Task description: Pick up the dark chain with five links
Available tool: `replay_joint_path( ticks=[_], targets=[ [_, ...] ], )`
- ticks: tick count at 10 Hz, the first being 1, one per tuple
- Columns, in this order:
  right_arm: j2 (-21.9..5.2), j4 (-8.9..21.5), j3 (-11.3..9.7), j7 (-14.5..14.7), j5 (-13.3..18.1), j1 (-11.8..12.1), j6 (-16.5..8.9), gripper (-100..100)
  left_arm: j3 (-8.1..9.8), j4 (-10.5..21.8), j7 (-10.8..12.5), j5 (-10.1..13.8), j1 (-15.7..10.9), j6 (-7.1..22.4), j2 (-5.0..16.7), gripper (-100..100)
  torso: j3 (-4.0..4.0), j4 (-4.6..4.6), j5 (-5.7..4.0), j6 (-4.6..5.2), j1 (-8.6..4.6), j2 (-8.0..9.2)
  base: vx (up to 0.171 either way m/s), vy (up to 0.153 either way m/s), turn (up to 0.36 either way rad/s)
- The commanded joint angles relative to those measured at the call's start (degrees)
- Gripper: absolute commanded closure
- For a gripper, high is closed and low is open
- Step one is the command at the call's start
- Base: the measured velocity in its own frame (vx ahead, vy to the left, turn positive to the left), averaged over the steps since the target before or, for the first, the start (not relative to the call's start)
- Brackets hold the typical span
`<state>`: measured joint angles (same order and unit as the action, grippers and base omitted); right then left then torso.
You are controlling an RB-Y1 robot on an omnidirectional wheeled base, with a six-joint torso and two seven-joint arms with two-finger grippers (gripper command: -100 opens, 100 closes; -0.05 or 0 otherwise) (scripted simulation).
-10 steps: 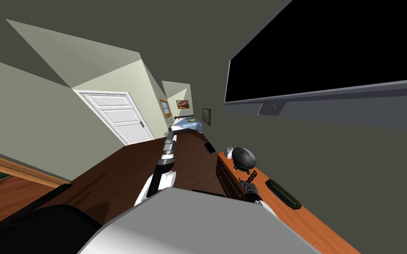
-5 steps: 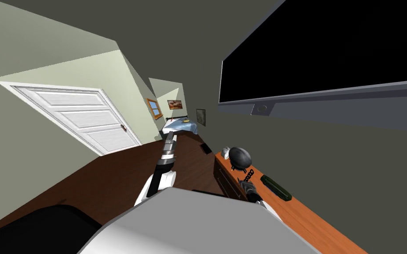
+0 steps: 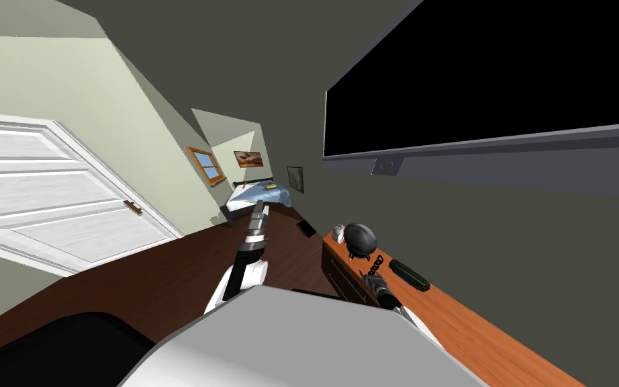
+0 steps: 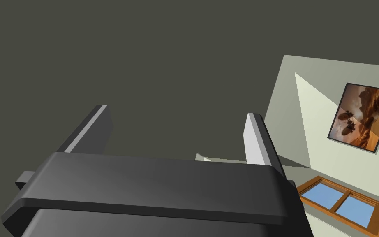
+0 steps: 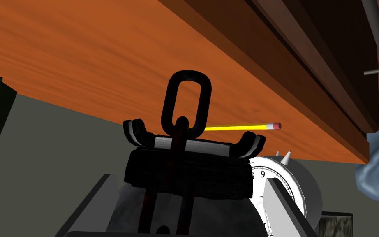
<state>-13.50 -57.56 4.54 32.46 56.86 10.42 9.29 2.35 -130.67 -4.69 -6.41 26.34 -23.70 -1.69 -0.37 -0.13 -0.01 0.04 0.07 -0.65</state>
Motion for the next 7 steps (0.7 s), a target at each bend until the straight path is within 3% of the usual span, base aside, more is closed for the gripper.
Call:
replay_joint_path(
  ticks=[1,2,3,4,7],
  targets=[
    [-0.2,0.9,0.3,1.6,-0.6,-0.4,2.0,-100,0.00,0.0,0.0,0.0,0.0,0.0,0.0,0,0.00,0.00,0.00,0.00,0.00,0.00,0.056,0.050,-0.110],
    [-1.0,2.1,0.2,3.5,-1.9,-0.9,4.1,-100,-0.01,0.0,0.0,0.0,0.0,0.0,0.0,0,0.04,0.02,-0.02,-0.07,-0.07,0.08,0.072,0.058,-0.240],
    [-0.6,1.5,0.2,2.3,-1.3,-0.6,2.8,-100,0.00,0.0,0.0,0.0,0.0,0.0,0.0,0,0.03,0.01,-0.02,-0.01,-0.06,0.05,0.037,0.037,-0.068],
    [-0.7,1.6,0.2,2.6,-1.4,-0.6,3.1,100,-0.01,0.0,0.0,0.0,0.0,0.0,0.0,0,0.08,0.03,-0.03,-0.07,-0.14,0.14,0.007,0.004,0.005],
    [-0.8,1.5,0.3,2.6,-1.4,-0.7,3.1,100,0.00,0.0,0.0,0.0,0.0,0.0,0.0,0,0.10,-0.01,-0.20,-0.13,-0.27,0.24,0.002,-0.002,-0.005]
  ],
)
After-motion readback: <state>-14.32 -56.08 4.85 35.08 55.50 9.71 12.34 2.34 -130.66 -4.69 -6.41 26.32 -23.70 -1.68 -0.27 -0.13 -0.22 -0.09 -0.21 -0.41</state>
